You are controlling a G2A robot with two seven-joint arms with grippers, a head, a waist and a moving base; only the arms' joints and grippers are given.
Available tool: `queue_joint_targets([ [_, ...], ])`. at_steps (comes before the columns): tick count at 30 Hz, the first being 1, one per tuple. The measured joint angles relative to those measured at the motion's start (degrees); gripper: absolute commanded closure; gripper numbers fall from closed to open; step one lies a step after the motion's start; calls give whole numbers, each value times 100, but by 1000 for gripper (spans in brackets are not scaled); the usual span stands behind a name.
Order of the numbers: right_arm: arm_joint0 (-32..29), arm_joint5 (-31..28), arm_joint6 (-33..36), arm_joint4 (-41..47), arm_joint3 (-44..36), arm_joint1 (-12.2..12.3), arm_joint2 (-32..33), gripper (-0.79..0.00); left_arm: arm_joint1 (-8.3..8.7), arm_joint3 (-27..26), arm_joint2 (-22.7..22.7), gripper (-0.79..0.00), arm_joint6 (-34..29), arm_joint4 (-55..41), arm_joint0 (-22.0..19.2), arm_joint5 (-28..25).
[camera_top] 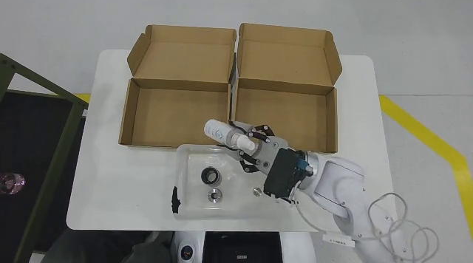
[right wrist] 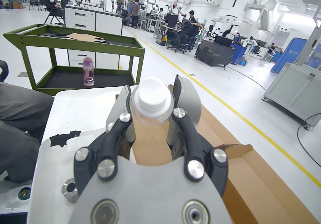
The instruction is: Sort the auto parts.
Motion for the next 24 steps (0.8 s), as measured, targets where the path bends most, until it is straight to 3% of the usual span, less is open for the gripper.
queue_joint_targets([
  [10,140,257,-394,-101,293,-6,161,0,0,0,0,-785,0,0,0,0],
  [18,262,196,62,-116,475,10,290,0,0,0,0,-785,0,0,0,0],
  [24,363,-43,890,-141,690,33,325,0,0,0,0,-785,0,0,0,0],
])
